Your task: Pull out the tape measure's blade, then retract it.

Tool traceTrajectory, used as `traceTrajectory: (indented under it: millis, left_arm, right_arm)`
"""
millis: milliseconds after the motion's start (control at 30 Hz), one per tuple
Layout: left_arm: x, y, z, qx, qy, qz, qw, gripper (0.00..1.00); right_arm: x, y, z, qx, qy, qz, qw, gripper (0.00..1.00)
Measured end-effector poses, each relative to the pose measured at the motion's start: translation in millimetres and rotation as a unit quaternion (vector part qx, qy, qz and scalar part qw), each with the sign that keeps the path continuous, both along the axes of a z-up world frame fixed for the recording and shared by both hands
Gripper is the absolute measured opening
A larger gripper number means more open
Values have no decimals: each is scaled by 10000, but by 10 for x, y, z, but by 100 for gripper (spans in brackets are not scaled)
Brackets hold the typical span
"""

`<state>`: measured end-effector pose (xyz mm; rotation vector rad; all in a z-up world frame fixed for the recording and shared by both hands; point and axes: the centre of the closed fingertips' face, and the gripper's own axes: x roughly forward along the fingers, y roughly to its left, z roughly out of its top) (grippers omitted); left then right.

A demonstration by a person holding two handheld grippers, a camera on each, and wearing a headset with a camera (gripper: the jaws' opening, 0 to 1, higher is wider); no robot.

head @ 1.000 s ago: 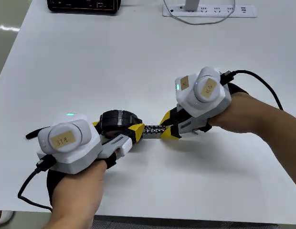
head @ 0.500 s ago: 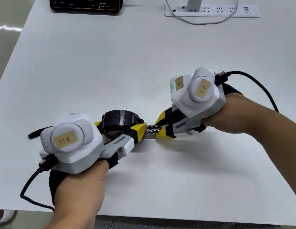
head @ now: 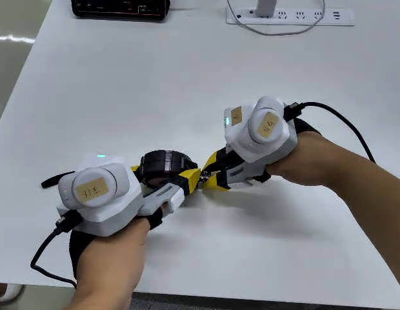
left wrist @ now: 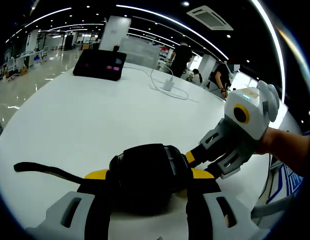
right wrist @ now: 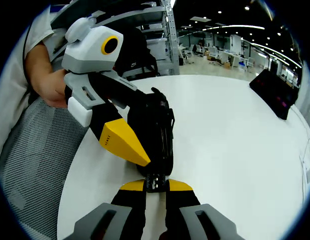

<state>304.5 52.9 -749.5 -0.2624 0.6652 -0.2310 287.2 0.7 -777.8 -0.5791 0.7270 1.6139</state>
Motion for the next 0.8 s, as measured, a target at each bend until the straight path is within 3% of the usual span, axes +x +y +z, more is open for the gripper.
traceTrajectory:
  millis: [800]
  left_arm:
    - [-3, -10, 2, -2, -5, -7, 10000, 57]
  right_arm:
    - [-5, 43, -4, 138, 46, -164, 9998, 13]
